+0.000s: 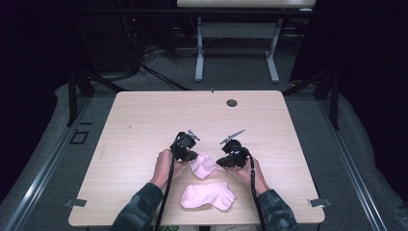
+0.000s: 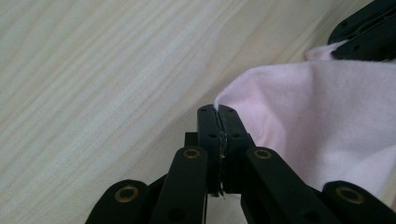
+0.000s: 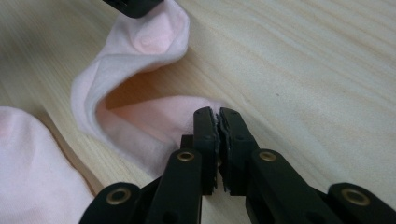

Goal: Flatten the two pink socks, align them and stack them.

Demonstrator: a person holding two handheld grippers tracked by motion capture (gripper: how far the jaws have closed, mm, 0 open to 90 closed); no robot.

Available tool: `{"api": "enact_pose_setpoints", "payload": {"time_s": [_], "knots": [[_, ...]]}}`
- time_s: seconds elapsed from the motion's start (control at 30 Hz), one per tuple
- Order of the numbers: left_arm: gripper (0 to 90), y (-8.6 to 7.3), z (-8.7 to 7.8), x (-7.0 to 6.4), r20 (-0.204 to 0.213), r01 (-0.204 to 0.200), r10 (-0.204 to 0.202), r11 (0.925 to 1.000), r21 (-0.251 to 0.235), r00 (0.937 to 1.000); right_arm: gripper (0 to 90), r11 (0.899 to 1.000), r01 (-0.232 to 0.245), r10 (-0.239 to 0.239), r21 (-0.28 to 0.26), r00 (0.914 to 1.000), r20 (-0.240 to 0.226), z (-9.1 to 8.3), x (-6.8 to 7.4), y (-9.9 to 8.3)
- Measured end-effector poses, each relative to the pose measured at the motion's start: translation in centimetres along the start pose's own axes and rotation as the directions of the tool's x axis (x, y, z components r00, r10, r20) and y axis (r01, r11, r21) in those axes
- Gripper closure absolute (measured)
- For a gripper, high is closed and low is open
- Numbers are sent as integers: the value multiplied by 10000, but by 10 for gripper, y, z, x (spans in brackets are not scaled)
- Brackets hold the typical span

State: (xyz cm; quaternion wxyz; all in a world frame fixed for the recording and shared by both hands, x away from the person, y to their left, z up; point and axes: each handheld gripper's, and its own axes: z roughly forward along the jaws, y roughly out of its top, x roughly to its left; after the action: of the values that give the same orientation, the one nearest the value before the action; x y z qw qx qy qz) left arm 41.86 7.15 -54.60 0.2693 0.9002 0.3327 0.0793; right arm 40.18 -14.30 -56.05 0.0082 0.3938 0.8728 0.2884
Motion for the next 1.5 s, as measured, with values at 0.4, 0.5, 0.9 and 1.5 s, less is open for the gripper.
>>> {"api": "enact_pose_setpoints", "payload": {"time_s": [0.4, 0.5, 0.9, 1.5], "knots": [[896, -16, -49, -13, -557, -1194, 1094, 9652, -2327, 9924, 867, 9753, -1244, 1503, -1826, 9793, 1356, -33, -19, -7], [896, -24, -48, -16, -550, -1281, 1182, 9619, -2415, 9915, 867, 9707, -1346, 1670, -1989, 9735, 1564, -41, -21, -10], [895, -42, -43, -5, 553, -80, 213, 9730, -2305, 9982, 863, 9748, -1516, 1787, -1639, 9698, 1658, -69, -16, -18], [890, -61, -19, 1, 963, 1669, -1540, 9753, -1446, 9834, 486, 9752, 1313, -1125, -1784, 9873, 1119, -68, -2, -35]]}}
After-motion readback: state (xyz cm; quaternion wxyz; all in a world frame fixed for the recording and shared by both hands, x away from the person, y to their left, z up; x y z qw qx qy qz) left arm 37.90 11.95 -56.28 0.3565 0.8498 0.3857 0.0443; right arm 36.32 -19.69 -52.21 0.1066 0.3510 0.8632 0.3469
